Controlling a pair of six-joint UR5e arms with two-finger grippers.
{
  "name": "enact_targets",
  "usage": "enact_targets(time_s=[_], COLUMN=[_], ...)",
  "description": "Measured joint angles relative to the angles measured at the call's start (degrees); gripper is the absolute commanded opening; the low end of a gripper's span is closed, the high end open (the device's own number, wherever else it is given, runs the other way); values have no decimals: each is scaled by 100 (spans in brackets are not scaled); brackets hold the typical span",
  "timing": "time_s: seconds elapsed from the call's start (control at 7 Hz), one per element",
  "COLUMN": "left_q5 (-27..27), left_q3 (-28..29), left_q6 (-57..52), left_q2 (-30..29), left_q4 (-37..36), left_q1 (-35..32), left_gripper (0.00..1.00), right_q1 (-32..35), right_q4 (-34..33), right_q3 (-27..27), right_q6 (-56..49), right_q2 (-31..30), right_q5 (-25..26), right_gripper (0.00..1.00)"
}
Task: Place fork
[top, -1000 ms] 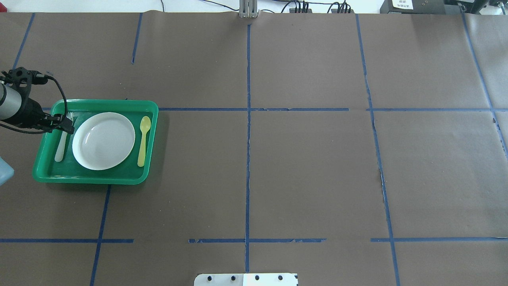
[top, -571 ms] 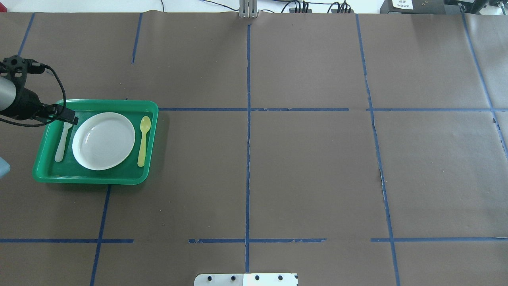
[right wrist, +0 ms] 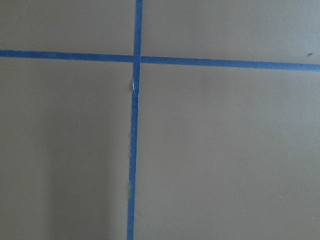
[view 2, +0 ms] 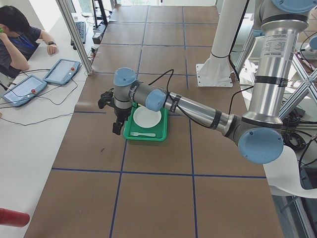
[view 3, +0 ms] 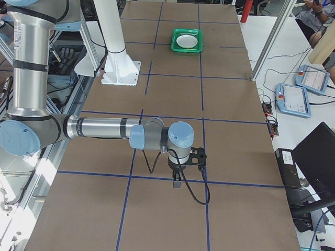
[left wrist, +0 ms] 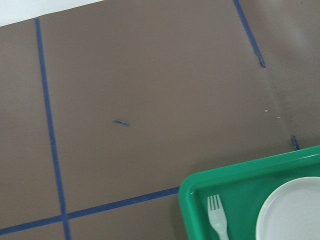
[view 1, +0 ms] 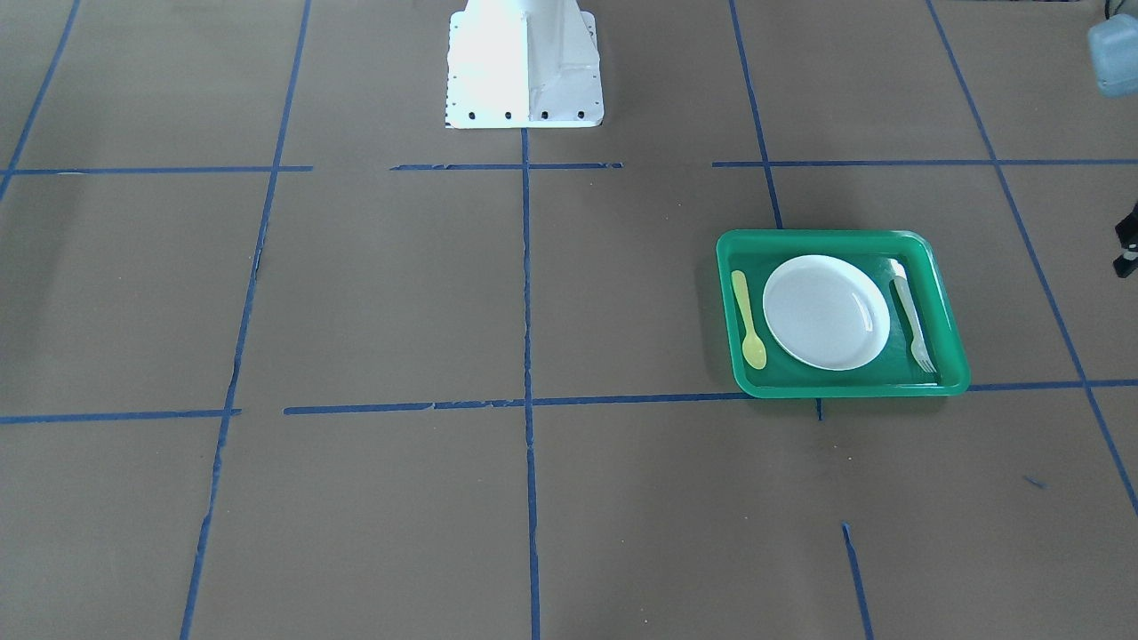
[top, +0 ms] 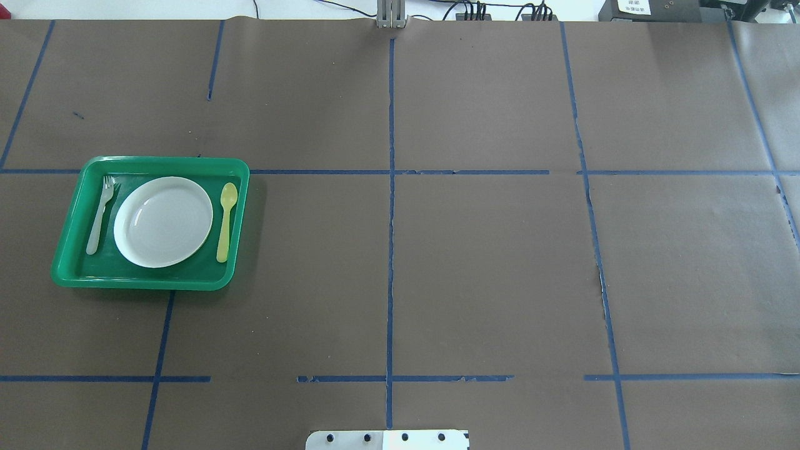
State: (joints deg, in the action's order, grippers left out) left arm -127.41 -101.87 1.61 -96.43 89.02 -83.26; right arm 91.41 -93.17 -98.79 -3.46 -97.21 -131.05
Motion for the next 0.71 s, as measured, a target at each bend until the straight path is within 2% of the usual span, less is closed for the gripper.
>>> enact_targets(time_s=[0.29,0.43,0.71], left_q5=[-494,-802,-983], left_q3=[460,667,911], left_q6=[-934,-1150,-1231], left_q2=[613,957,1254], left_q4=[-129,128,525], left_q1=[-581,-659,-692], left_gripper=[100,100,100], right_q1=[0,0,0], right_q4=[0,0,0], right_q3=[0,0,0], right_q6=[-4,-2,0], right_q2=[0,0,0], right_q5=[0,0,0], right_gripper=[100,100,100])
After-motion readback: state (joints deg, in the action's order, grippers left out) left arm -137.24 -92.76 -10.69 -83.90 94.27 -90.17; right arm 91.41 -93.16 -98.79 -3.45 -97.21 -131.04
